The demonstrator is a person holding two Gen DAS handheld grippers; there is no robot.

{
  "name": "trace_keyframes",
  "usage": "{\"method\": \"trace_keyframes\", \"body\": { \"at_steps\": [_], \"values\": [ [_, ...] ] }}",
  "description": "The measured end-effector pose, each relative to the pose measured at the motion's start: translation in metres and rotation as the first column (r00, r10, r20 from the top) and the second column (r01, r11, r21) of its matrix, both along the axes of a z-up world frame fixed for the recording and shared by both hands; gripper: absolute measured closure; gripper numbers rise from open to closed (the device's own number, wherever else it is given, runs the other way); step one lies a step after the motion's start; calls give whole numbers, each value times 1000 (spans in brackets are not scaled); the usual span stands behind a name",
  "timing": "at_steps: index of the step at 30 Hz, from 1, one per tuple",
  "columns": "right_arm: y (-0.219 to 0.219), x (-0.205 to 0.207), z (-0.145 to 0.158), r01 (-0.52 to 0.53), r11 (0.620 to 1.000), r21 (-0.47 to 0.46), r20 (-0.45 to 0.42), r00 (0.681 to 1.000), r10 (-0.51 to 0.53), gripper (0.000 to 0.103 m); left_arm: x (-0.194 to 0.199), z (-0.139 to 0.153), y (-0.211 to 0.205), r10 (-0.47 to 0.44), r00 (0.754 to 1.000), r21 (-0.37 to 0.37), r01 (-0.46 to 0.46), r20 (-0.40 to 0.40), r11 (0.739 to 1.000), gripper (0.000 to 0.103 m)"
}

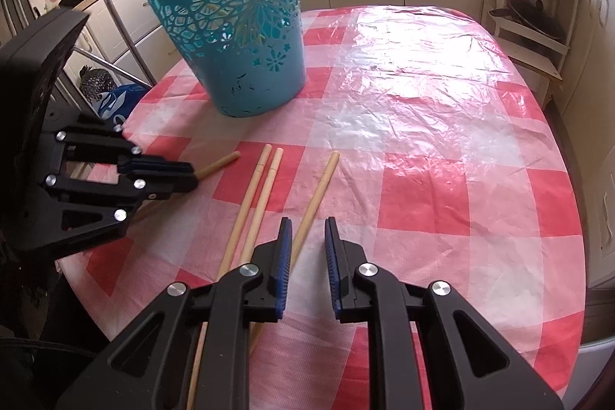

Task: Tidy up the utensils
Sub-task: 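Grasp a chopstick with the left gripper while the right gripper grasps another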

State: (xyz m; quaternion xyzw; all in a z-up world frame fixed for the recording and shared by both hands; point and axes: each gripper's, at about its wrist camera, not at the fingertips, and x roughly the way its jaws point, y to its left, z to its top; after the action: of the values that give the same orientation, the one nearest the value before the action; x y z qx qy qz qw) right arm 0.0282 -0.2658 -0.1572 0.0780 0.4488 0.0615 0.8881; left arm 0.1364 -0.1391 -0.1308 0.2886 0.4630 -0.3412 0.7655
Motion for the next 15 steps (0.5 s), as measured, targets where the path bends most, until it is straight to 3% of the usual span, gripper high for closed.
{"method": "trace_keyframes", "body": {
  "at_steps": [1,3,5,6,8,11,15],
  "values": [
    [-2,1,0,9,1000,12,-2,1000,-9,85,-2,0,2,31,999,-20,-31,-7,999,95],
    [-5,2,0,21,999,27,-3,1000,-21,85,-4,0,4,96,995,-36,-96,14,995,79],
    [-5,3,0,35,999,25,-3,999,-35,85,-5,-1,4,127,992,-57,-126,18,990,70],
    [-4,5,0,42,999,20,-2,999,-42,85,-5,-2,3,144,989,-61,-142,23,988,70],
    [1,8,0,49,999,-10,1,999,-49,85,-2,-3,-1,166,986,-69,-164,22,984,70],
    [14,12,1,30,995,-100,5,1000,-30,90,-3,-3,-4,164,986,-81,-164,-6,983,95],
    [23,12,1,-19,987,-158,-5,1000,19,94,-4,-3,-3,154,988,-71,-154,-2,986,95]
  ]
}}
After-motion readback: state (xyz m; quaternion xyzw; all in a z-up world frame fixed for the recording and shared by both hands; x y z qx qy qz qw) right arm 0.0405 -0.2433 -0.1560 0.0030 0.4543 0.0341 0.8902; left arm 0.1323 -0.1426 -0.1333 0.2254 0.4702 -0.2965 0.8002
